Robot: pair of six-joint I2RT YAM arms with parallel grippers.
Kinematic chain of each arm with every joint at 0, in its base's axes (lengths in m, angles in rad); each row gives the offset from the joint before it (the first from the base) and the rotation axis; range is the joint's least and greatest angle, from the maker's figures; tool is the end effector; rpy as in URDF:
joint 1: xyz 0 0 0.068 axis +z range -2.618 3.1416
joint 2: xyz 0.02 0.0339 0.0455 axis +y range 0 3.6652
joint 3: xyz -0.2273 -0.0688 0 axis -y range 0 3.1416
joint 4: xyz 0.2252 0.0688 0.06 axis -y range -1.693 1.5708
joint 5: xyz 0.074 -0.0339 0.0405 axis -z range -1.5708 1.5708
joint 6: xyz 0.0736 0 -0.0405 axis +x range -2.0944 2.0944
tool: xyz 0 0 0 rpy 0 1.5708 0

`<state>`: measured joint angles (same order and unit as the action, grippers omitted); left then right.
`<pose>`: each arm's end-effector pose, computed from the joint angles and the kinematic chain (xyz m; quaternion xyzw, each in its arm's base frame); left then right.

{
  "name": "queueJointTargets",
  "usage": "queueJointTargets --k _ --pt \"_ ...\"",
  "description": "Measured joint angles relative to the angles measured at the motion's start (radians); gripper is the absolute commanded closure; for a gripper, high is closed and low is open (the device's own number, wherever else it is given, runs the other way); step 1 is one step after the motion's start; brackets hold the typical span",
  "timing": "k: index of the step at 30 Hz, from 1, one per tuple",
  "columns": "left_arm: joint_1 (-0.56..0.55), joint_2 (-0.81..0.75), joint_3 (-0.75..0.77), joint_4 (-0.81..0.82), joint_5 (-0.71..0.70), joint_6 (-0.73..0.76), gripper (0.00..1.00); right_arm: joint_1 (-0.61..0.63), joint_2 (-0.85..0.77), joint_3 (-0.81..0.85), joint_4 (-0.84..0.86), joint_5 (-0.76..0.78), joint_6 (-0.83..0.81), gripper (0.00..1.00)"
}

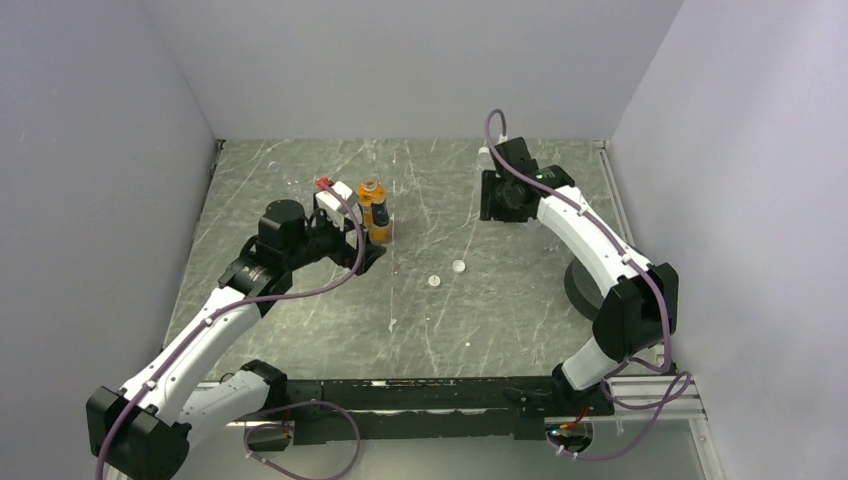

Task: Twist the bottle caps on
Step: Place the plastic bottle at the center of the board.

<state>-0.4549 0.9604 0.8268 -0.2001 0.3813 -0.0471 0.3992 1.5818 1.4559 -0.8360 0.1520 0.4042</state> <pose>0.2174 -0.1368 0.2826 0.2696 0.7611 -0.2910 0.5132 0.3152 0.1209 0.2517 0.0251 0.9512 0.0502 0.3034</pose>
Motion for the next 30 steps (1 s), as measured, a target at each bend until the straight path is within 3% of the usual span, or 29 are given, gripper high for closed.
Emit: queueJointTargets --k 16,22,30 --pt "0.012 -0.047 -0.055 0.030 -0.306 -0.179 0.00 0.213 0.028 -0.093 0.116 -0.039 0.068 0.30" --pt "0.020 0.005 -0.166 0.254 -0.369 -0.186 0.00 0.217 0.028 -0.094 0.153 -0.056 0.068 0.29" --pt "0.024 0.284 -0.208 0.659 -0.381 -0.131 0.01 0.217 0.000 -0.094 0.169 -0.080 0.066 0.28"
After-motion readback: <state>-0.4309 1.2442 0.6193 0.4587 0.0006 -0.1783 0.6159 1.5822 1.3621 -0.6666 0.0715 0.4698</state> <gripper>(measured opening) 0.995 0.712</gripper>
